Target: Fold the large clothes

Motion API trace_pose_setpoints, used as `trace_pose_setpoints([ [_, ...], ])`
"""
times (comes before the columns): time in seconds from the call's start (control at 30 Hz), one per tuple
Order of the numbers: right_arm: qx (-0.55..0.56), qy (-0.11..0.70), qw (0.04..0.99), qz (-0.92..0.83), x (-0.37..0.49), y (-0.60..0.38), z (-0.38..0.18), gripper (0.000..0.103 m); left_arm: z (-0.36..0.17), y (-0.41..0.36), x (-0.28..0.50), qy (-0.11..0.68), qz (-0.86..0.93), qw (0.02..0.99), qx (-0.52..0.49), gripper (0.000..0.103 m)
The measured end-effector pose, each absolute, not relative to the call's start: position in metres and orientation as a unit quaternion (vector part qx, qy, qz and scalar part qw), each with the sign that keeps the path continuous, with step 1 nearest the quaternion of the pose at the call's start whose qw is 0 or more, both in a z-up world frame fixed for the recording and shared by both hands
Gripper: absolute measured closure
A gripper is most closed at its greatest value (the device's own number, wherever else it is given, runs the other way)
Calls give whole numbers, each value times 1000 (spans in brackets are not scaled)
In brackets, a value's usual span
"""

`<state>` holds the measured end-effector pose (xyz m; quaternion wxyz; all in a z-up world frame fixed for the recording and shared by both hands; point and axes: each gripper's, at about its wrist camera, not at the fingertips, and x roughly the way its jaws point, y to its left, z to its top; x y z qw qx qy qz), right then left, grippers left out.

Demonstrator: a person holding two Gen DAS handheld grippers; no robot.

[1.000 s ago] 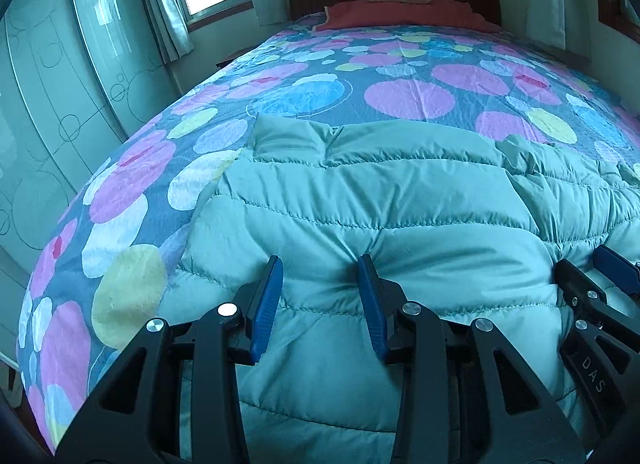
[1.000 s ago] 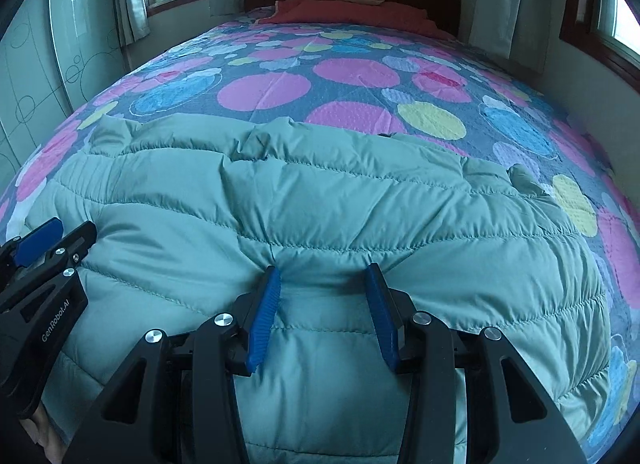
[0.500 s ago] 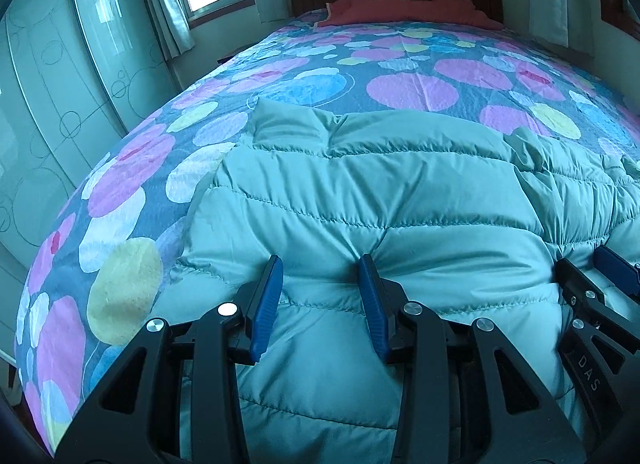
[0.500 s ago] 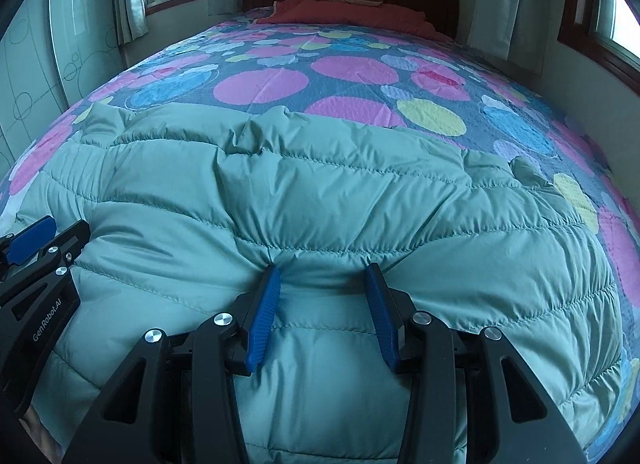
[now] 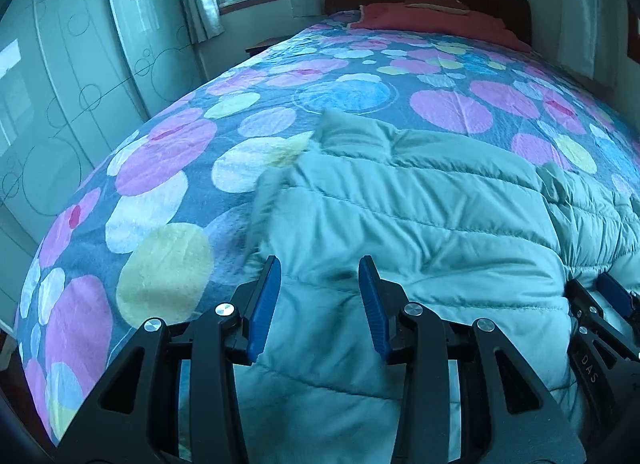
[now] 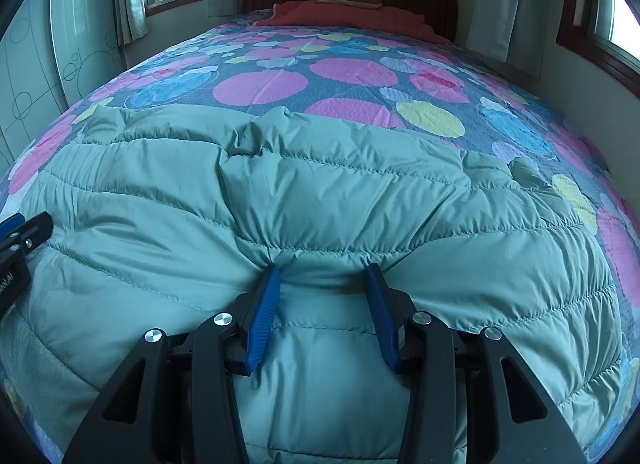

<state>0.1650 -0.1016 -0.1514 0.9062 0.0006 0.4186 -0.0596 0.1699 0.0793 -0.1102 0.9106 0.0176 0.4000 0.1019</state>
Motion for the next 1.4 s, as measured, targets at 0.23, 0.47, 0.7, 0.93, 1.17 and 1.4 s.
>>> trace_pose_setpoints([
  [0.23, 1, 418, 906, -59, 165, -102, -152, 58, -106, 154, 168, 422, 111, 890, -135, 55],
  [0.47, 0, 418, 907, -59, 164, -102, -152, 58, -120, 180, 184, 443, 43, 850, -282, 52],
  [0.7, 1, 417, 907, -59, 164, -102, -152, 58, -127, 165, 196, 444, -2, 845, -298, 45],
  [0.93, -1, 417, 907, -60, 164, -102, -152, 58, -149, 171, 206, 459, -10, 823, -333, 43],
  [1.17, -1, 416, 907, -60, 164, -102, -152, 58, -150, 165, 204, 449, -31, 835, -316, 68],
  [1.4, -4, 416, 907, -62, 166, -102, -151, 58, -139, 158, 198, 437, -47, 843, -310, 88],
])
